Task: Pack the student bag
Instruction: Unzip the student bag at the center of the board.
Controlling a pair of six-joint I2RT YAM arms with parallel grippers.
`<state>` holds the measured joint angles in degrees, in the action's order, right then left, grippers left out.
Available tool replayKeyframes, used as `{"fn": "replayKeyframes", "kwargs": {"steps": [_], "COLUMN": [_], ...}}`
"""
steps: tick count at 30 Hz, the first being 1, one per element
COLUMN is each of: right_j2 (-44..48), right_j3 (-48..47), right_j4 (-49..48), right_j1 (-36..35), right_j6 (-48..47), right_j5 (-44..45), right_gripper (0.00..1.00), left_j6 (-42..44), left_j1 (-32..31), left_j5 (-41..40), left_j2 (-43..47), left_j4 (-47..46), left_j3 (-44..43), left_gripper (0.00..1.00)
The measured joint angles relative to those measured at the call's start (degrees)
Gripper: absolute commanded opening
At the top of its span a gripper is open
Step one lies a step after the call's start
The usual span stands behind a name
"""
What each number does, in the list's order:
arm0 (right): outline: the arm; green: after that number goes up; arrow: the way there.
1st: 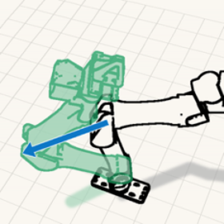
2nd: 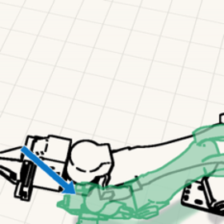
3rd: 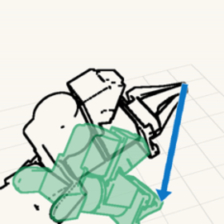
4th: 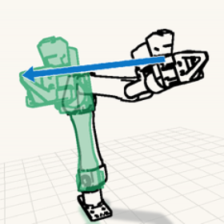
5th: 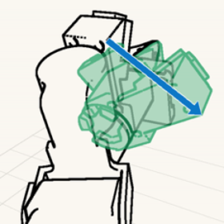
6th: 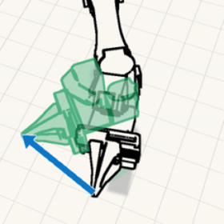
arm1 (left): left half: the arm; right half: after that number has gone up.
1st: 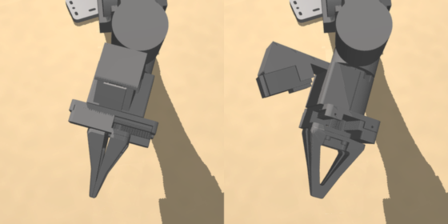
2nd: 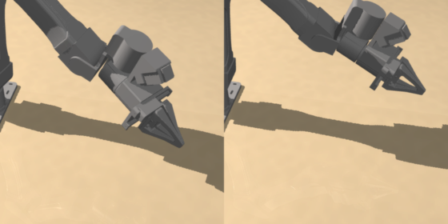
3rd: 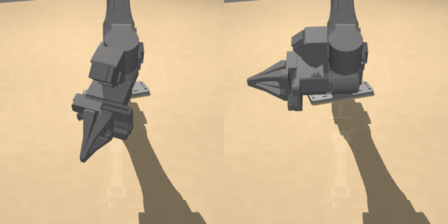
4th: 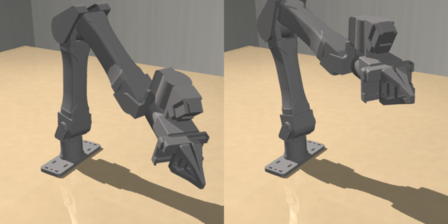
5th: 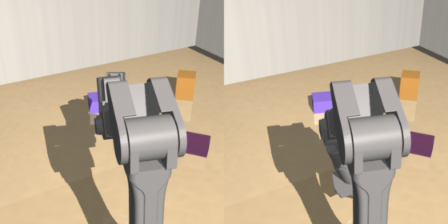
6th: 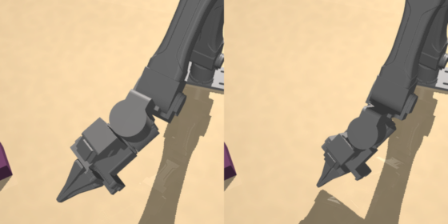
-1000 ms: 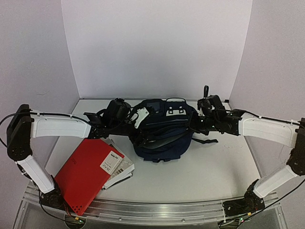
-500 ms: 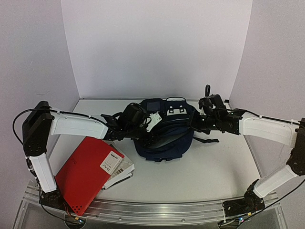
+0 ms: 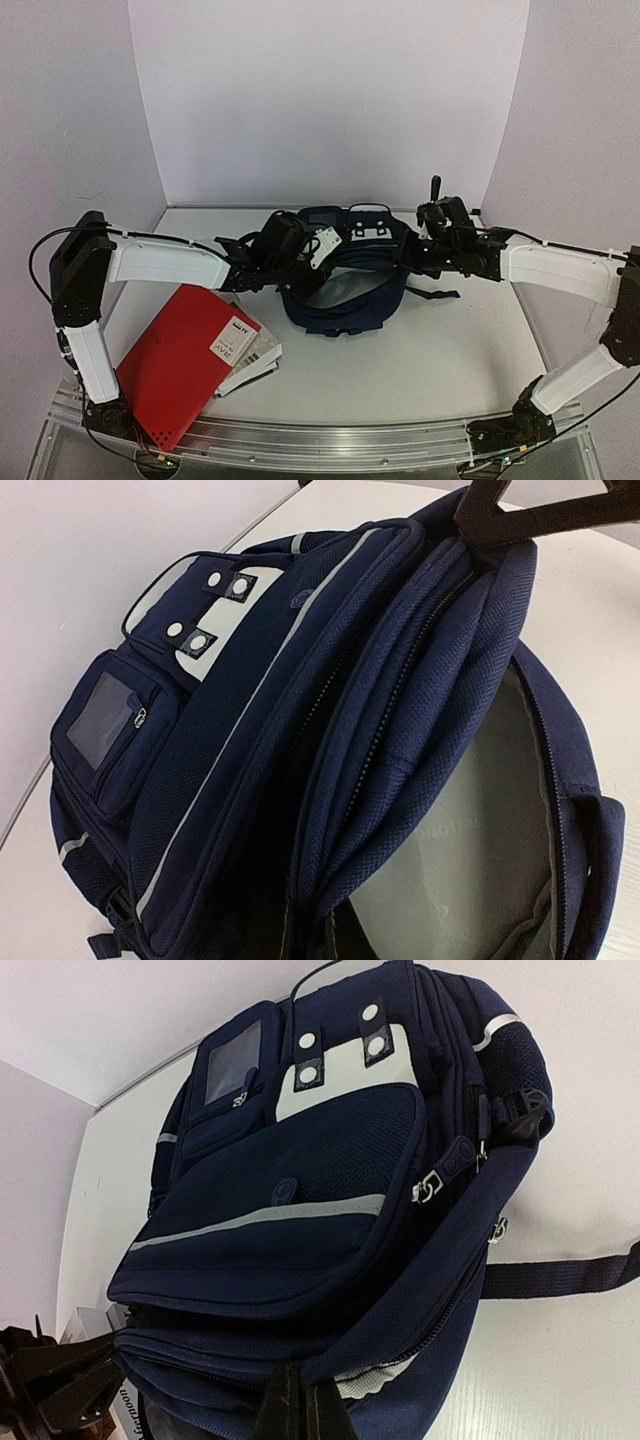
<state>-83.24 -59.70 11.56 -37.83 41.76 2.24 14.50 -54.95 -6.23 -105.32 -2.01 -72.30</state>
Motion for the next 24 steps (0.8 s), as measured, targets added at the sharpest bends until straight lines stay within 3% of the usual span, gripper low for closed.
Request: {"fn": "replayKeyframes", "kwargs": {"steps": [8, 10, 17, 20, 24], "right_j2": [-7.3, -9.6, -12.4, -12.0, -7.1], "right_j3": [-4.4, -6.2, -8.3, -7.7, -1.4], "right_j4": [-2.6, -3.5, -6.4, -7.6, -8.5], "right_j1": [2.3, 3.1, 4.5, 4.7, 4.8], "right_j6": [-4.1, -5.4, -8.1, -7.5, -4.9], "right_j5": [-1.2, -1.8, -2.3, -2.7, -4.1], "right_gripper": [0.01, 0.11, 0.62, 0.77, 0.87], "left_j6": [-1.8, -3.8, -12.2, -16.3, -22.2], "left_j1": [-0.9, -1.3, -2.0, -1.5, 0.4], "left_j5": [-1.1, -1.3, -1.3, -0.8, 2.7], "left_j2": [0.0, 0.0, -0.7, -2.6, -4.1], "left_j4": [7.2, 8.7, 13.3, 14.3, 13.5], "left_j3": [-3.5, -4.1, -8.0, -11.2, -12.8], "left_gripper": [0.0, 0.0, 0.0, 0.0, 0.0]}}
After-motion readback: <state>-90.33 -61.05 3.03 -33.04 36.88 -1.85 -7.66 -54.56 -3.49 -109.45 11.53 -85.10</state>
